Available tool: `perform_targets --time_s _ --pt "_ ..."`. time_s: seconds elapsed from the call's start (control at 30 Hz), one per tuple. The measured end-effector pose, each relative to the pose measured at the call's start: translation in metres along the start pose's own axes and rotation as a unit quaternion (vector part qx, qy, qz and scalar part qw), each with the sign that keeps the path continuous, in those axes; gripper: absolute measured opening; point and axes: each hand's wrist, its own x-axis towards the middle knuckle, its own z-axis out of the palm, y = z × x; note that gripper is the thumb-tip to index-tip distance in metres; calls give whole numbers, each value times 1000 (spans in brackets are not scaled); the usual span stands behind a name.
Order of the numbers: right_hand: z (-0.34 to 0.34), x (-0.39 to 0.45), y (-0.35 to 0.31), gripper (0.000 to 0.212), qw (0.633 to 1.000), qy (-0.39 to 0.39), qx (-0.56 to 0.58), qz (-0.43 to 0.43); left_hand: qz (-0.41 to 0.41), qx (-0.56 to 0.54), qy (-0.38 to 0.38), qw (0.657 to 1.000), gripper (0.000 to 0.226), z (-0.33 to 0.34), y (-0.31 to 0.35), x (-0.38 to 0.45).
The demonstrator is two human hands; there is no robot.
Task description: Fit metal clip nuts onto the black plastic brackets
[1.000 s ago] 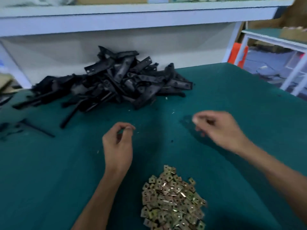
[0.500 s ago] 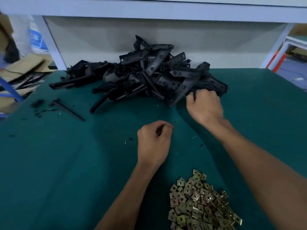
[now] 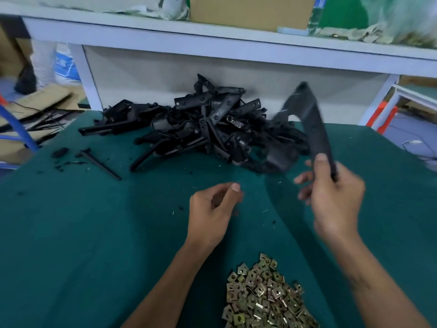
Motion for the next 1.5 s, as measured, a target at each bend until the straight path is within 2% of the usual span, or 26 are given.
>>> perform_targets --time_s 0.07,0.13,0.2,0.33,0.4,0.47,0.5,0.57,0.67,0.73,0.77,0.83,0.93,1.0,1.07,1.17,1.3,1.5 --pt "11 -26 1 31 987 -107 104 54 9 -28 -27 999 48 0 2 1" --pt "18 -45 5 28 971 -208 113 29 13 -37 -62 997 55 3 6 2" --pt "21 -57 9 28 958 -274 80 -11 9 -37 -79 996 53 8 15 2" --pt "29 -69 12 30 922 -385 24 -35 31 -135 5 990 42 14 38 6" --pt "29 -68 16 30 884 -458 -41 -91 39 -189 58 980 37 11 47 11" --pt "27 -64 26 32 840 -525 -104 -92 31 -196 106 974 31 4 50 15" --pt "26 -59 34 40 838 -527 -118 -77 28 -173 123 977 34 0 48 16" --pt "22 -45 44 42 870 -475 -126 -40 17 -86 120 989 36 -7 39 16" --pt "15 -19 55 40 936 -307 -173 -16 -15 118 75 990 33 -19 25 13" --pt "8 -9 60 37 958 -211 -193 -36 -8 225 81 971 30 -28 20 16" --pt "4 -11 61 30 965 -193 -170 -49 -9 242 84 966 27 -33 20 19" --pt "-3 -21 59 15 967 -241 -70 -52 -17 231 70 970 22 -41 22 24" --pt "-13 -34 47 12 915 -403 28 20 -42 251 -9 967 24 -47 18 27" --pt "-22 -33 40 8 861 -508 6 39 -70 280 -85 954 26 -45 14 24" --pt "-32 -32 38 15 816 -575 -55 27 -53 343 -117 930 31 -40 10 20" --pt "-43 -36 36 30 813 -572 -103 27 39 480 -78 873 42 -29 5 10" --pt "-40 -41 31 23 815 -564 -132 -3 135 558 -69 816 51 -14 0 -5" --pt "-41 -40 33 22 807 -567 -165 15 191 567 -60 799 54 -11 -2 -11"
